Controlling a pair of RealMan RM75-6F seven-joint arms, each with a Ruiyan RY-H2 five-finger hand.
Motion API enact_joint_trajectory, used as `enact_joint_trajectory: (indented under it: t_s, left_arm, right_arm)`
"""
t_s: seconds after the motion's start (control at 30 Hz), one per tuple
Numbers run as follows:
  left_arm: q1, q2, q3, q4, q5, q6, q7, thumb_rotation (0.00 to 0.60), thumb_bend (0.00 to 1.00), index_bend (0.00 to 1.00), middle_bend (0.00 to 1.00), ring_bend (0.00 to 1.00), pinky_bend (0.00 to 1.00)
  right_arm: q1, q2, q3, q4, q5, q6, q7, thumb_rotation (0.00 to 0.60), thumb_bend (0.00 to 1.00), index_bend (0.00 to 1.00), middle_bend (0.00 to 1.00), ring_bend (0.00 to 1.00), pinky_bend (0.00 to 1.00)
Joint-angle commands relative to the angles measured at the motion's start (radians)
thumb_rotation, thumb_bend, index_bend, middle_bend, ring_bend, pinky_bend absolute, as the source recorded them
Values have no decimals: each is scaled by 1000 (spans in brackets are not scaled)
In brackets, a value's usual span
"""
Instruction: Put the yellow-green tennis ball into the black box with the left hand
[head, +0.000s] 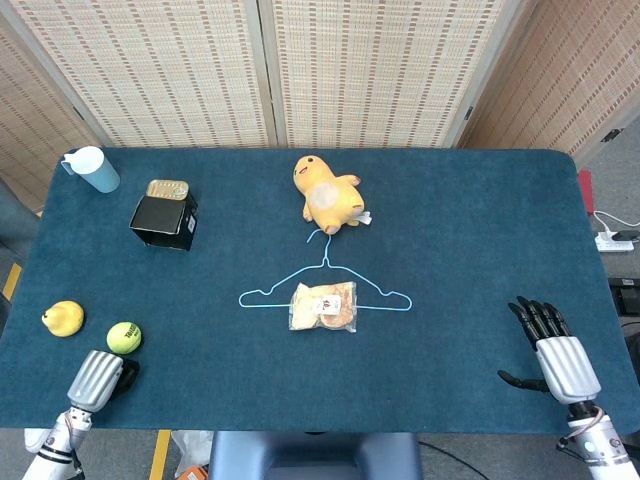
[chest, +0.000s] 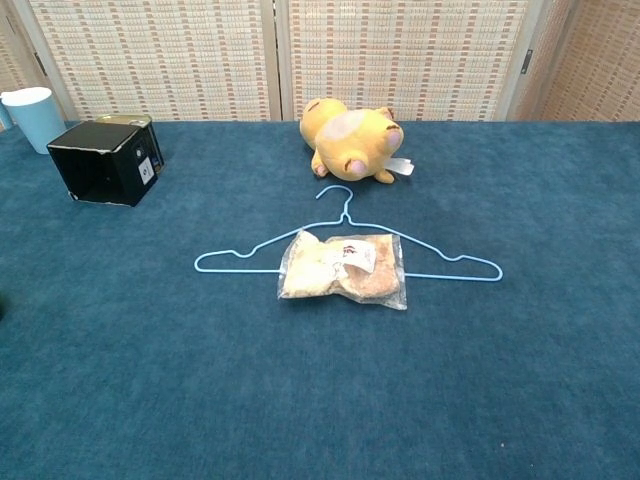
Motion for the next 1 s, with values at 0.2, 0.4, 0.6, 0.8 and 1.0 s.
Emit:
enact_joint_trajectory:
  t_s: [0.2, 0.4, 0.6, 0.8, 1.0]
  left_arm:
    - [-12, -3, 2, 10, -6, -13, -24, 600, 819, 1000, 1000, 1000, 1000]
    - [-25, -7, 1, 16, -14, -43, -62, 600, 822, 1000, 1000, 1000, 1000]
    - [-40, -8, 3, 24, -16, -47, -89, 600, 823, 1000, 1000, 1000, 1000]
    - [-56, -4, 13, 27, -9, -68, -105, 600, 825, 1000, 1000, 1000, 1000]
    - [-70, -4, 19, 29, -7, -79, -108, 600, 832, 1000, 1000, 1000, 1000]
  right_arm:
    - [-3, -1, -3, 6, -7, 10, 8, 600, 0, 0, 0, 0, 0]
    - [-6, -4, -3, 6, -8, 17, 5, 600, 0, 0, 0, 0, 0]
    - [-4, -7, -5, 3, -9, 11, -10, 600, 0, 0, 0, 0, 0]
    - [-11, -7, -6, 4, -13, 27, -5, 600, 0, 0, 0, 0, 0]
    - [-12, -11, -6, 7, -14, 27, -11, 600, 0, 0, 0, 0, 0]
